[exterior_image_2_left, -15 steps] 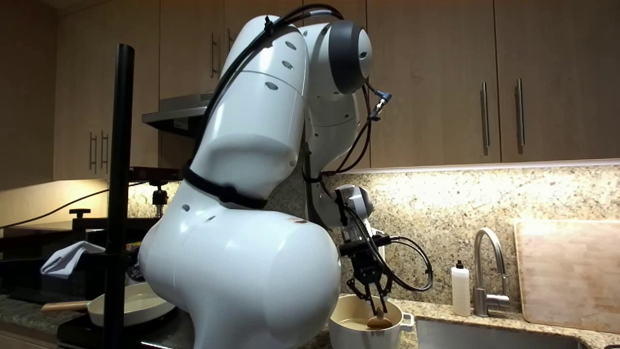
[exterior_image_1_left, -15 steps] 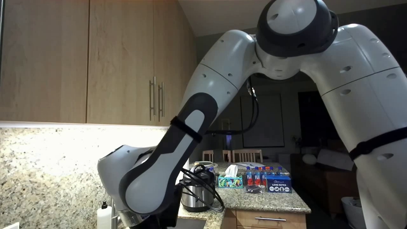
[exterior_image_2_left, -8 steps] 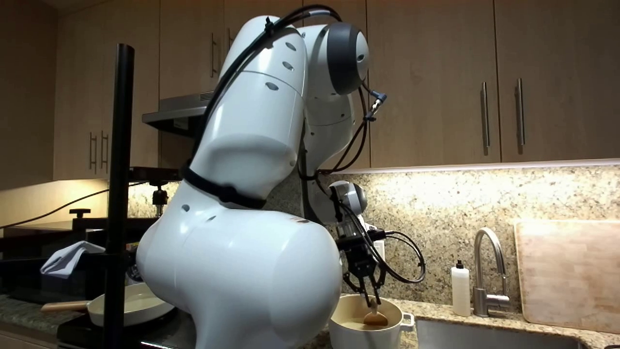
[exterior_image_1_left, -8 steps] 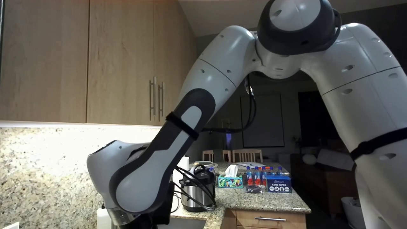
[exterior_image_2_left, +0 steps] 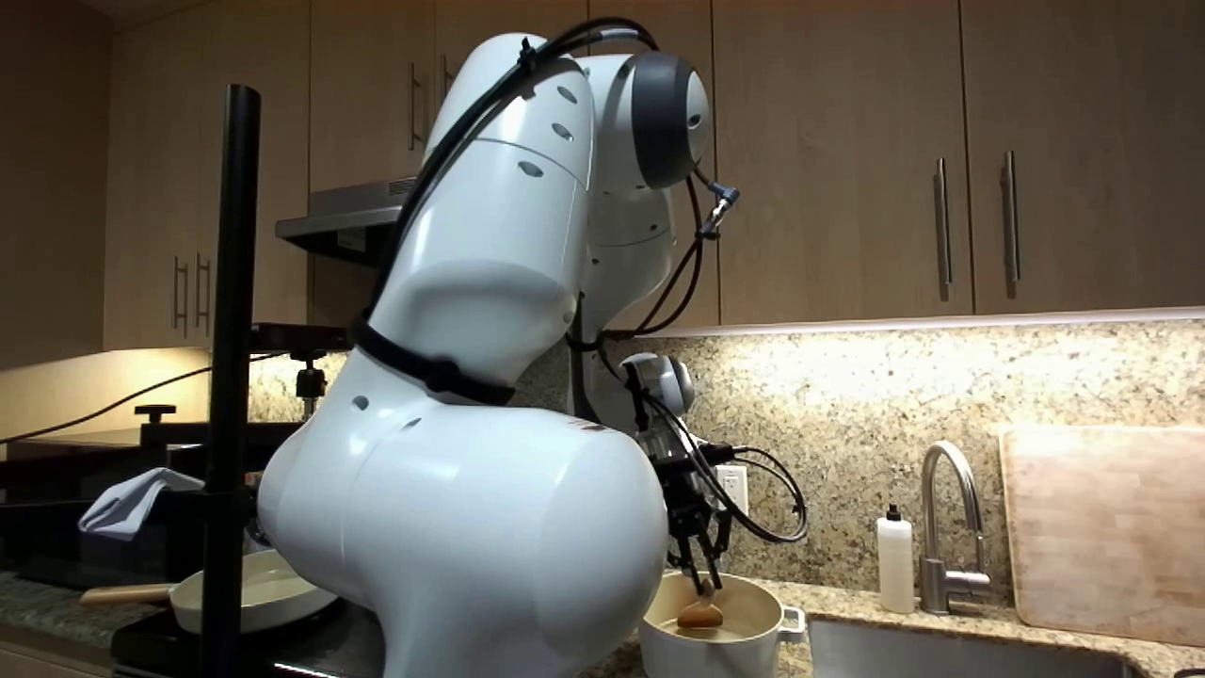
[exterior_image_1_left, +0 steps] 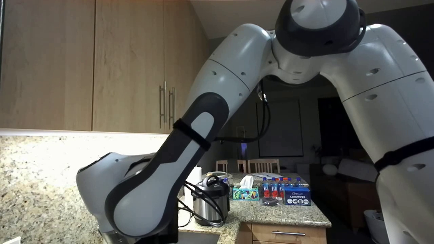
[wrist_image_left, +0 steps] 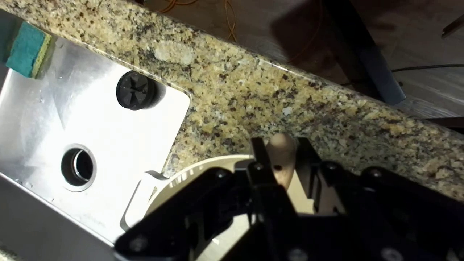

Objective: Use the wooden spoon to stir in the white pot

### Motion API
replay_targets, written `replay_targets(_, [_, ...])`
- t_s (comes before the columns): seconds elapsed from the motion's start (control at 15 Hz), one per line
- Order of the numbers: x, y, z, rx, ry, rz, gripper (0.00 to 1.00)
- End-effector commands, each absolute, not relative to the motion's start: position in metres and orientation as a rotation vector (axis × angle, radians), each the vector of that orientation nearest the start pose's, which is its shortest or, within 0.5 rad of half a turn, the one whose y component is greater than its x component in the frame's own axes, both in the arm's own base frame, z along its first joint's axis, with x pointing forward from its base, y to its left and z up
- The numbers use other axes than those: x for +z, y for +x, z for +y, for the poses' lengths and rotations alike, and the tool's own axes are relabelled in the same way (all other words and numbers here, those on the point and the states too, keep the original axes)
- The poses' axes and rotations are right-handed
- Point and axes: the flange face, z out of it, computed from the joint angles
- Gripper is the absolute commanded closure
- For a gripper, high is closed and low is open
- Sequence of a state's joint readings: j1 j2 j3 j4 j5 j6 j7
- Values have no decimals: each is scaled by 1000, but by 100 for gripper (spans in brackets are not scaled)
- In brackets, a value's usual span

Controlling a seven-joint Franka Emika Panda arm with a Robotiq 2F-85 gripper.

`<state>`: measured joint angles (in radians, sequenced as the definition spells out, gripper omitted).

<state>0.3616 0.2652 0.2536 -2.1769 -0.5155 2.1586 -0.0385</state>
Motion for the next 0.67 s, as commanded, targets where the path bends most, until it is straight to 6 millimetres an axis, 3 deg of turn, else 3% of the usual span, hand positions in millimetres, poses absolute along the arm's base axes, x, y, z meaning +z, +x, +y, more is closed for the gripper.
replay_targets(0.0, [252,425,284,306,-3094,-1745,91])
replay_targets(0.33, [247,406,259,311,-3157,-1643,91])
replay_targets(0.6, [258,403,233,298,-3221,-1548,91])
